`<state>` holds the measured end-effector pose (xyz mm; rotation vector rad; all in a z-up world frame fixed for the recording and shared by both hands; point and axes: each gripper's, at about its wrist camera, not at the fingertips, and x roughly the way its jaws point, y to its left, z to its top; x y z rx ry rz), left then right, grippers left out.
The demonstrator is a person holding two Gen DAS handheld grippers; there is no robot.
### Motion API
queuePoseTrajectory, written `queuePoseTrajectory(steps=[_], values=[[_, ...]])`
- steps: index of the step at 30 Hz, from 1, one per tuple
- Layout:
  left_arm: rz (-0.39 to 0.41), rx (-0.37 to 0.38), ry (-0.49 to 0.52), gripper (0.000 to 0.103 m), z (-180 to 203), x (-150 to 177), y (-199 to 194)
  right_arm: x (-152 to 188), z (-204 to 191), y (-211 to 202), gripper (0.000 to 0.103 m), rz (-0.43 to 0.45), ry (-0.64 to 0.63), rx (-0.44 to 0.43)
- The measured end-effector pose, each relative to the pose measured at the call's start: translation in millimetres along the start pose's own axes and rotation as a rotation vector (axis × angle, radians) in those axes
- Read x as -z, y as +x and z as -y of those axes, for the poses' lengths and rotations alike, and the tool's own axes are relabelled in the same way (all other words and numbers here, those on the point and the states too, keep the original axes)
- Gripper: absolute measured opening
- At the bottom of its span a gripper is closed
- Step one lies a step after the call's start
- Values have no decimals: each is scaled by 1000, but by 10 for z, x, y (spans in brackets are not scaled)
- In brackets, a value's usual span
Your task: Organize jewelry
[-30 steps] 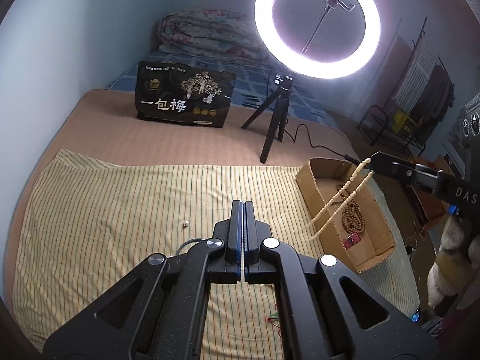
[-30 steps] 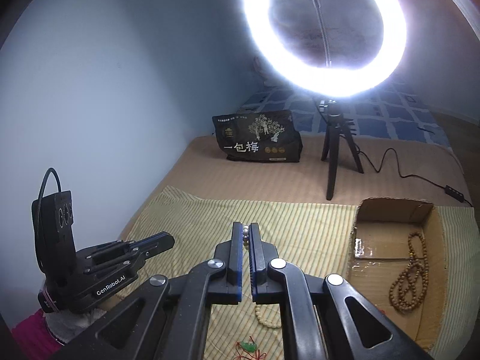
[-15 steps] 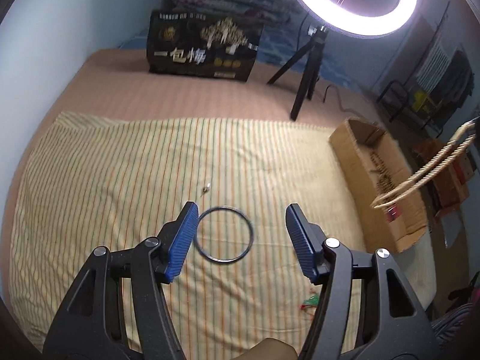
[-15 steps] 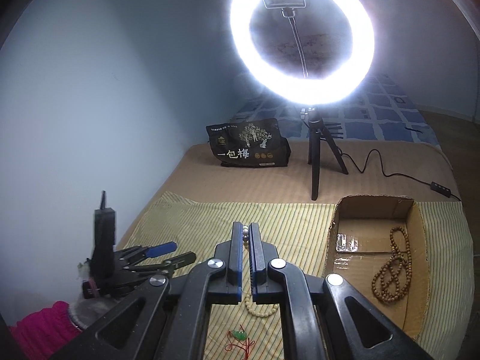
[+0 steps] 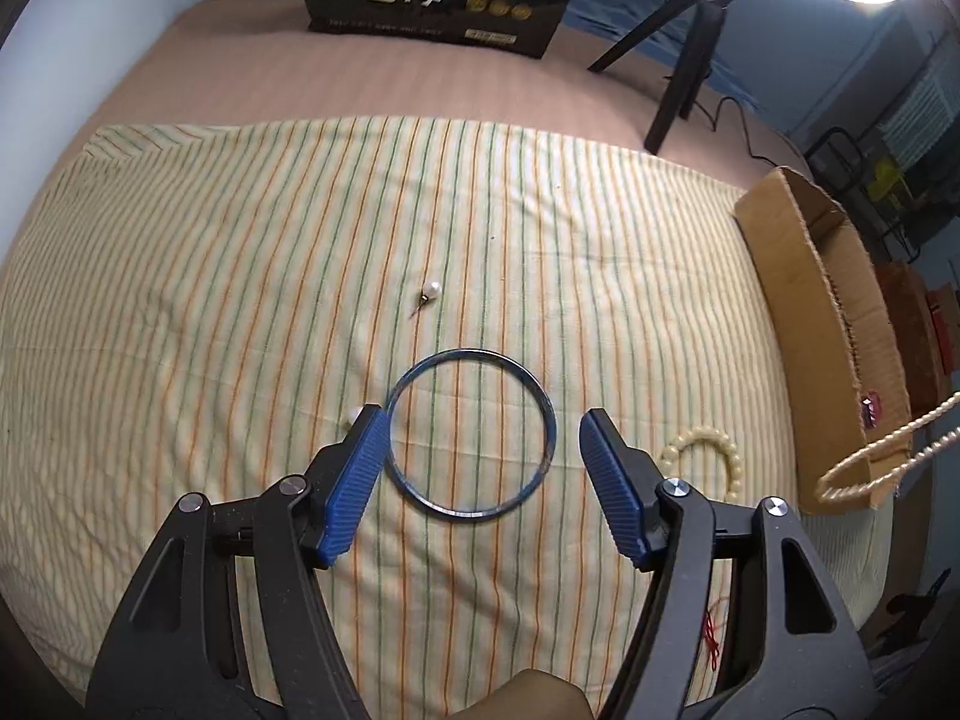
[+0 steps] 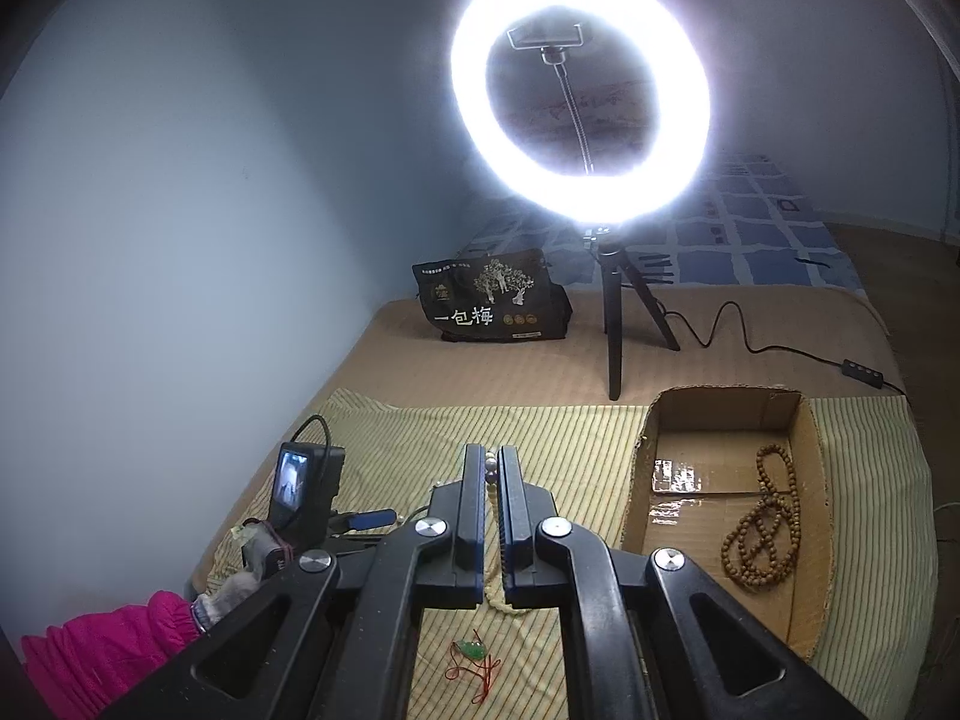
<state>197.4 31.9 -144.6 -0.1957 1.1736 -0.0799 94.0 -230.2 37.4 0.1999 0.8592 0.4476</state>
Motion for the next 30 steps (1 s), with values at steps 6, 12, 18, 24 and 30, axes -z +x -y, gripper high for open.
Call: queuePoseTrajectory(steps=[6, 12, 18, 24, 30], values=[[-25, -46, -13, 73, 21, -36, 146, 41, 73, -95, 1, 1, 5, -2], [-28, -101, 28, 78, 150, -63, 245, 63, 133, -131, 1, -1, 16, -1], [-33, -151, 60, 78, 207, -55, 324, 78, 164, -170, 1, -6, 23, 2], [-9, -147, 58, 74, 185, -39, 292, 65, 151, -213, 1, -2, 28, -7], [45, -108, 41, 74, 196, -19, 39, 15, 67, -283, 1, 26, 16, -22]])
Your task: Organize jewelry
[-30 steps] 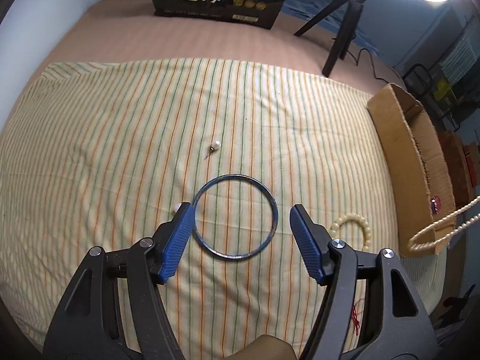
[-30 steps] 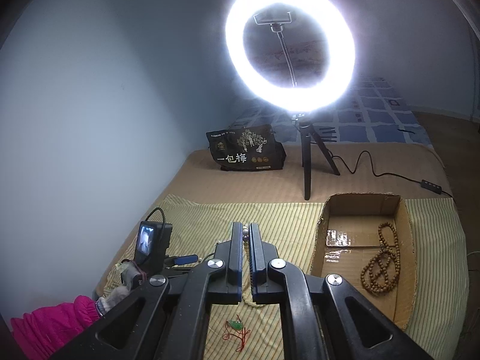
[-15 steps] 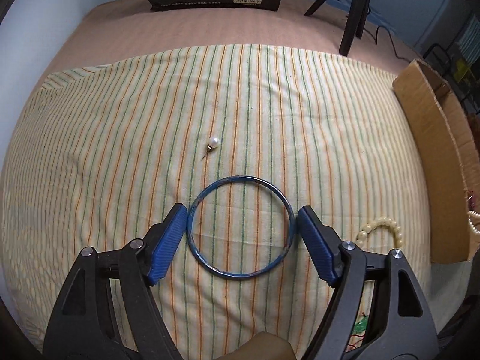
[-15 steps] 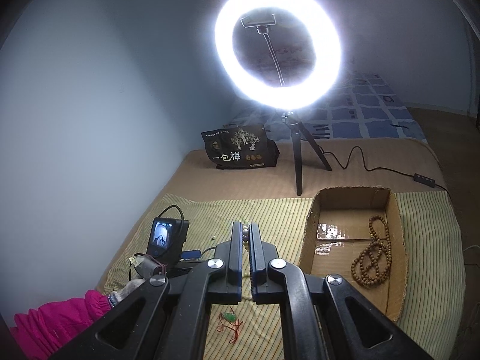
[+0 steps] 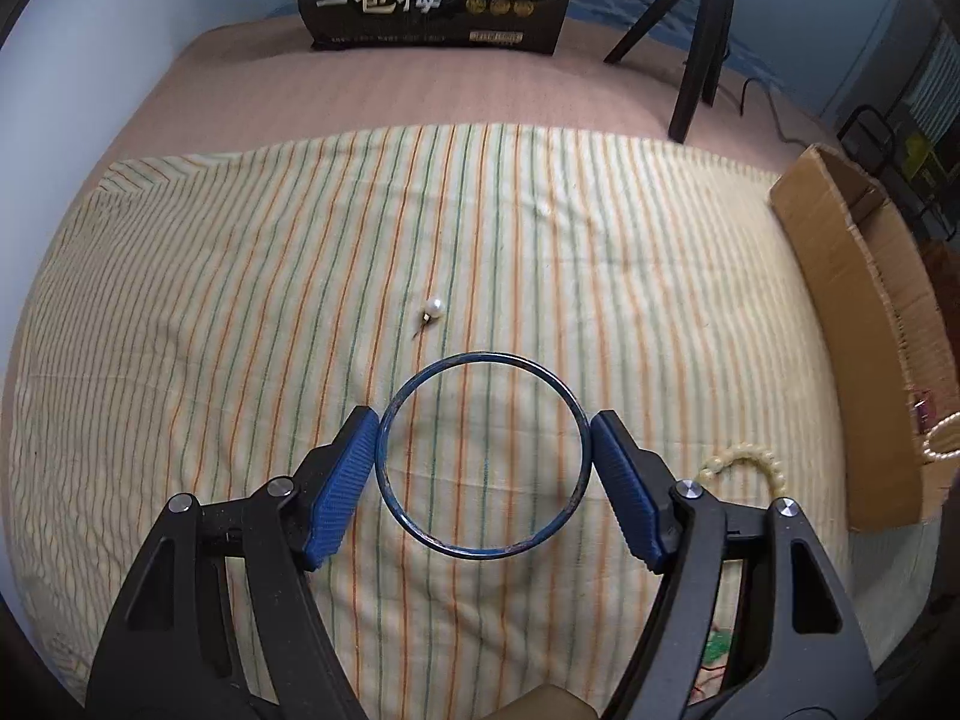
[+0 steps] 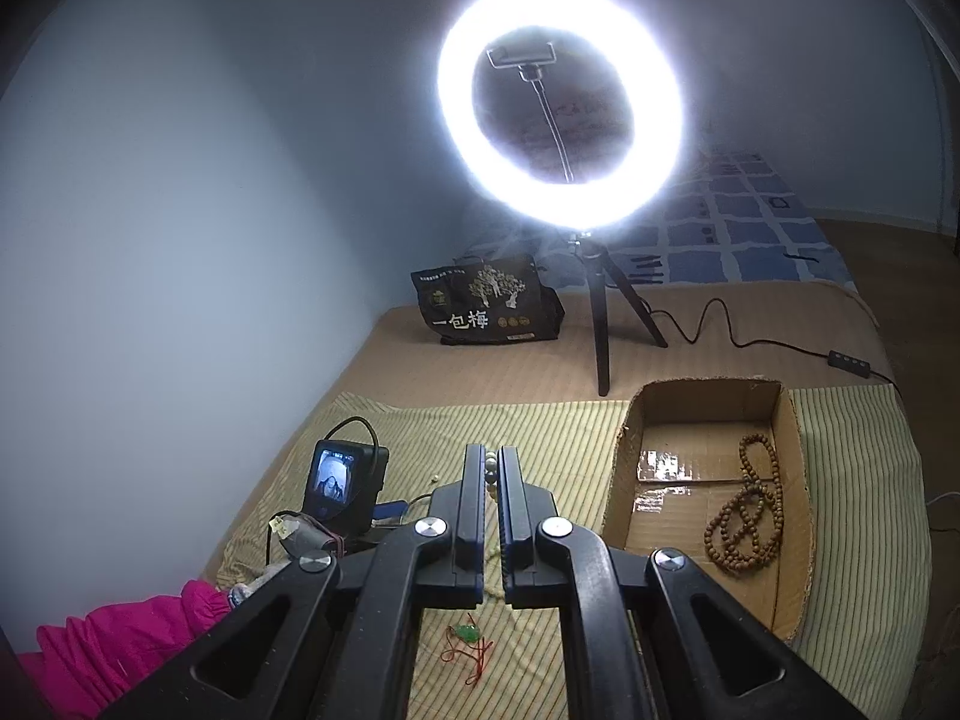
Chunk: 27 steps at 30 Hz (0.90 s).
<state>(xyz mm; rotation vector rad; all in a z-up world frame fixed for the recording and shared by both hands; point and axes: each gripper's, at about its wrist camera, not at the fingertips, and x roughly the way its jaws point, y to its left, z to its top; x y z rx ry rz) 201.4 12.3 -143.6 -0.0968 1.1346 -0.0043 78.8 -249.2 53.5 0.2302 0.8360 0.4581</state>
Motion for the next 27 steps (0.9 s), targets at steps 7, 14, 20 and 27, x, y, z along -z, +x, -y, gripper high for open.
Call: queuePoseTrajectory(steps=[7, 14, 20, 27], values=[[98, 99, 20, 74, 248, -57, -442, -58, -50, -103, 1, 37, -6, -5], [177, 203, 82, 74, 720, -143, -753, -103, 54, -261, 1, 81, 8, 27], [205, 271, 150, 74, 1178, -188, -874, -143, 214, -371, 1, 109, 29, 73], [209, 318, 204, 74, 1635, -217, -814, -108, 504, -362, 1, 86, 78, 143]])
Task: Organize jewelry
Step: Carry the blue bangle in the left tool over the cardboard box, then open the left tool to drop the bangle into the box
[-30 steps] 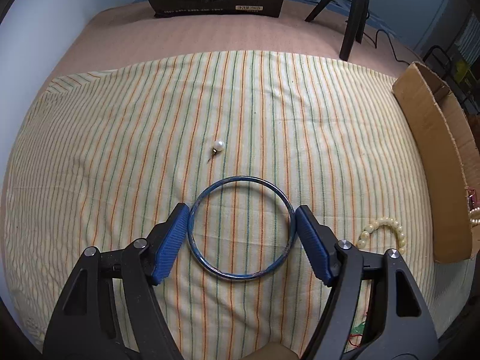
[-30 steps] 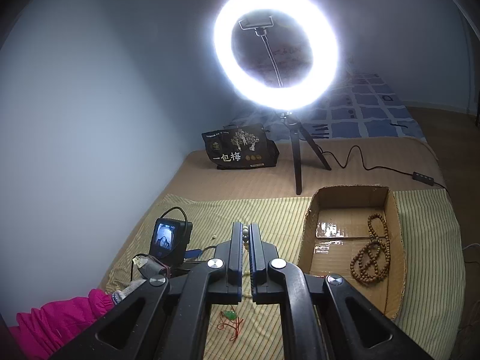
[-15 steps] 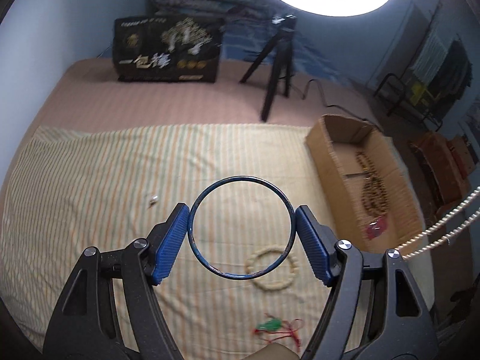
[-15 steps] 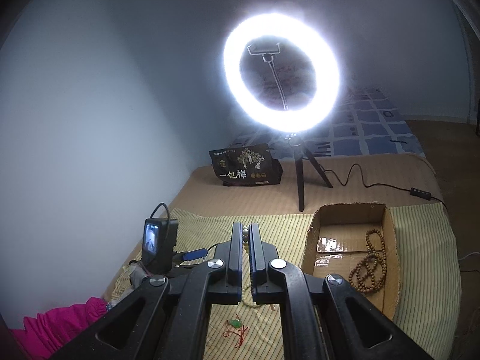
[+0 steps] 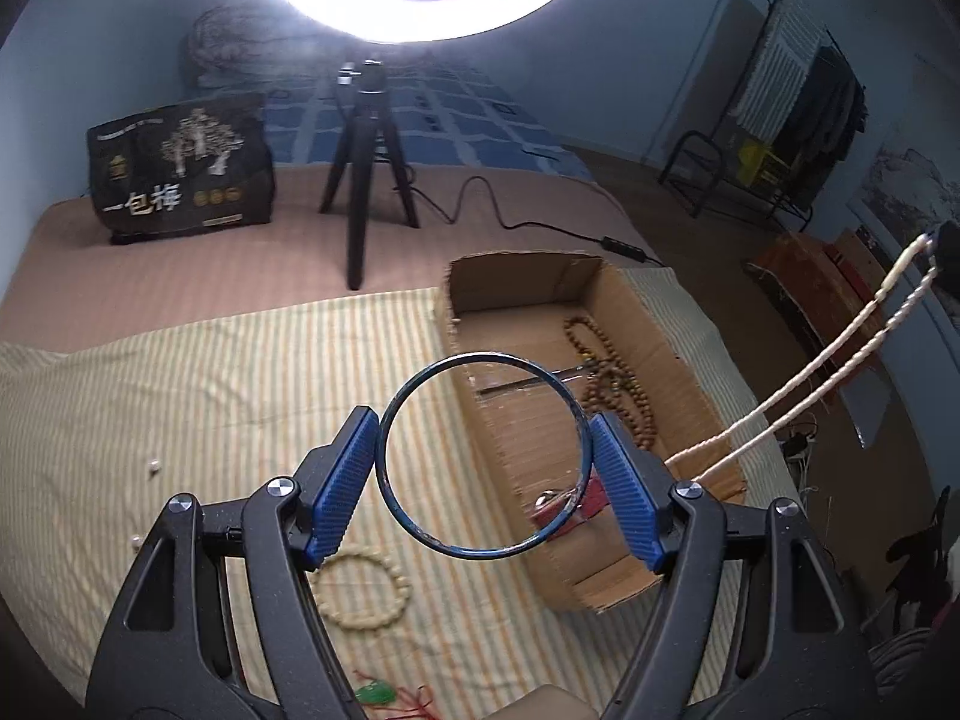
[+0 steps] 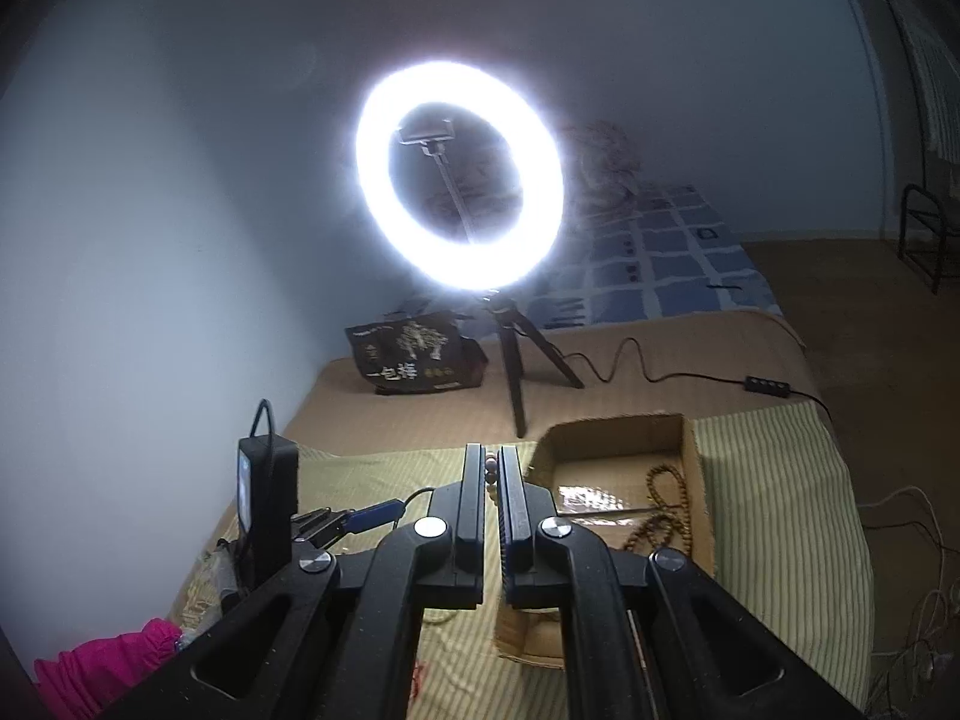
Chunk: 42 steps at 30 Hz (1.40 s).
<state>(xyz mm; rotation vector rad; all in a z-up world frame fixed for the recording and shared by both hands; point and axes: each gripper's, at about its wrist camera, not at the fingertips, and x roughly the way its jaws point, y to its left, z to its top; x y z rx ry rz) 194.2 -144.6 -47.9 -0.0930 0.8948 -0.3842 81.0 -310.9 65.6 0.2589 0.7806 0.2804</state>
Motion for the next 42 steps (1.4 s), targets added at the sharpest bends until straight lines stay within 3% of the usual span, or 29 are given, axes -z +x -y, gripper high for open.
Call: queuePoseTrajectory(steps=[13, 23, 25, 27, 29, 30, 32, 35, 39, 42], values=[[-61, -2, 40, 74, 260, -2, 498, 199, 410, 500, 1, -135, 44, 146], [-110, -21, 50, 75, 320, 13, 708, 362, 668, 814, 2, -226, 104, 184], [-121, -28, 56, 75, 321, 18, 724, 367, 691, 830, 10, -232, 113, 179], [-124, -34, 60, 75, 316, 21, 718, 365, 698, 819, 38, -223, 124, 191], [-123, -37, 60, 75, 314, 27, 700, 361, 696, 824, 45, -226, 121, 196], [-122, -37, 61, 75, 311, 28, 692, 361, 689, 829, 55, -228, 121, 200], [-120, -39, 64, 75, 304, 31, 668, 362, 684, 817, 65, -218, 123, 214], [-108, -35, 65, 75, 282, 35, 598, 356, 680, 807, 66, -218, 132, 218], [-76, -19, 40, 75, 176, 40, 423, 345, 639, 759, 74, -198, 135, 219], [-31, -45, 52, 75, 55, 57, 244, 352, 591, 727, 77, -181, 134, 209]])
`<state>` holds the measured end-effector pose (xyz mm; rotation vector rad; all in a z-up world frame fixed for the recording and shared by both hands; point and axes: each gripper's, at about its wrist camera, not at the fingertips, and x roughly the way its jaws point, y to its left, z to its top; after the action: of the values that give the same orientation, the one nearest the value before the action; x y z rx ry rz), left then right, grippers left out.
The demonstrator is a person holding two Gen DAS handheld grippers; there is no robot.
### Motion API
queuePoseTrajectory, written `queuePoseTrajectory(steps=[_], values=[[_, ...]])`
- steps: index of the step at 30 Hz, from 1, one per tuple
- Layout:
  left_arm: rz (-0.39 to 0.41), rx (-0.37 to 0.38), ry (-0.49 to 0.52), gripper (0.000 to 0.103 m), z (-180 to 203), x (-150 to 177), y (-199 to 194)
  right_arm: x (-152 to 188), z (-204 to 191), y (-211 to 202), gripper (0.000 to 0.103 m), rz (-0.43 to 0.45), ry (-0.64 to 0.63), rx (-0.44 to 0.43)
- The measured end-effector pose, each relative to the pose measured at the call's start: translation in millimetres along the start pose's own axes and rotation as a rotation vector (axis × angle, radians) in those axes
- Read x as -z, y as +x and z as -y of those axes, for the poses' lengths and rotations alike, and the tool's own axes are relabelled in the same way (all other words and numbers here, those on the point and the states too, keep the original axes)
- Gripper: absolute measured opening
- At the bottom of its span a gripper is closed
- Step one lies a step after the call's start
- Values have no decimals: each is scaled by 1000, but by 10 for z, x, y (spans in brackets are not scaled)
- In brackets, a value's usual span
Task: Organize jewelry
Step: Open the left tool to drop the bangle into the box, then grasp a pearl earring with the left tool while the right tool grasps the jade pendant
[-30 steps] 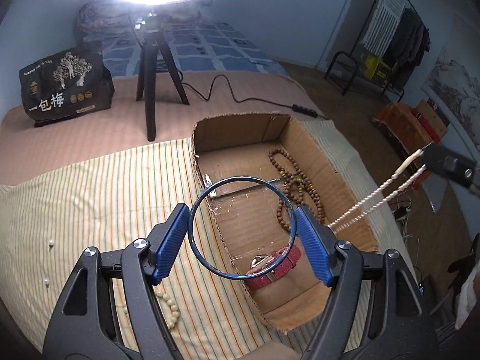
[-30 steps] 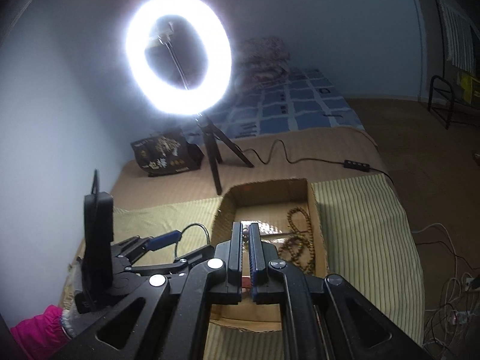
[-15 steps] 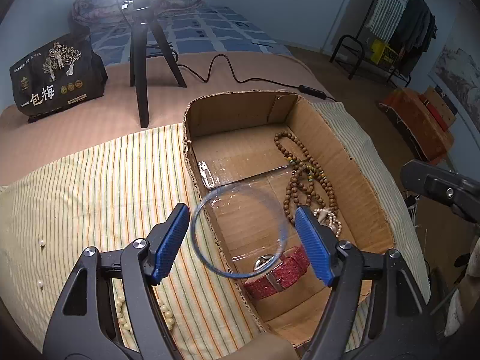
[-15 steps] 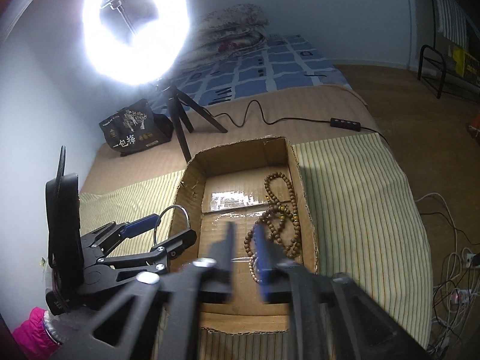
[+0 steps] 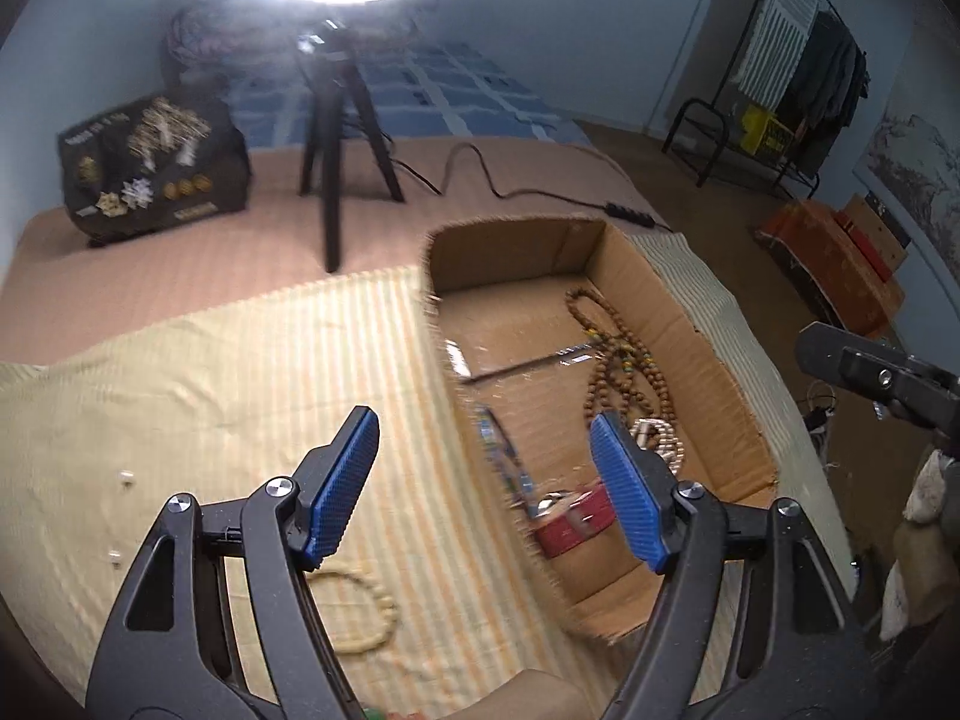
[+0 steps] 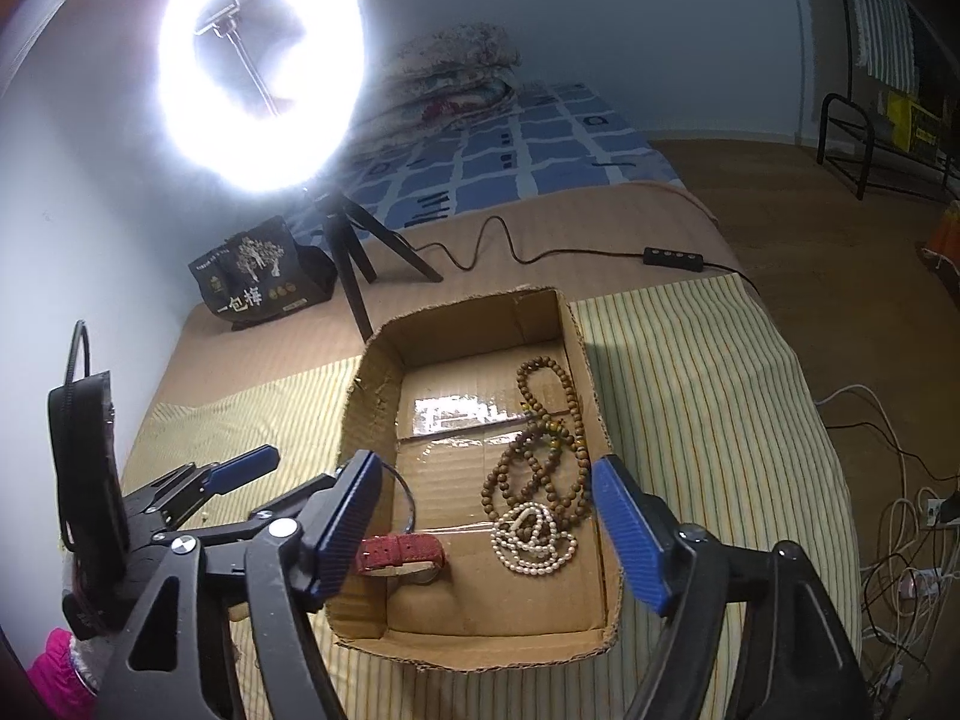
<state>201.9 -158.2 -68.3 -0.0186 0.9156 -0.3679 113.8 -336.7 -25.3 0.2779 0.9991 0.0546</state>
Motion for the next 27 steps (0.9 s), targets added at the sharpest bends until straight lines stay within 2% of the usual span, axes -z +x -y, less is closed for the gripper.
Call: queuePoseTrajectory(steps=[6, 12, 17, 24, 25, 27], values=[[40, -72, 34, 75, -402, 107, -334, 109, -212, -92, 81, 35, -32, -52], [30, -124, -29, 75, -959, 243, -589, 320, -613, -111, 81, 25, -129, -118], [17, -157, -100, 75, -1407, 341, -731, 562, -1072, -47, 81, -36, -267, -177], [-13, -198, -152, 75, -1833, 510, -775, 890, -1421, 137, 81, -118, -349, -220], [-16, -199, -154, 74, -1861, 527, -774, 938, -1451, 176, 81, -127, -361, -221], [-20, -208, -165, 62, -1950, 575, -757, 1038, -1517, 220, 81, -142, -376, -223]])
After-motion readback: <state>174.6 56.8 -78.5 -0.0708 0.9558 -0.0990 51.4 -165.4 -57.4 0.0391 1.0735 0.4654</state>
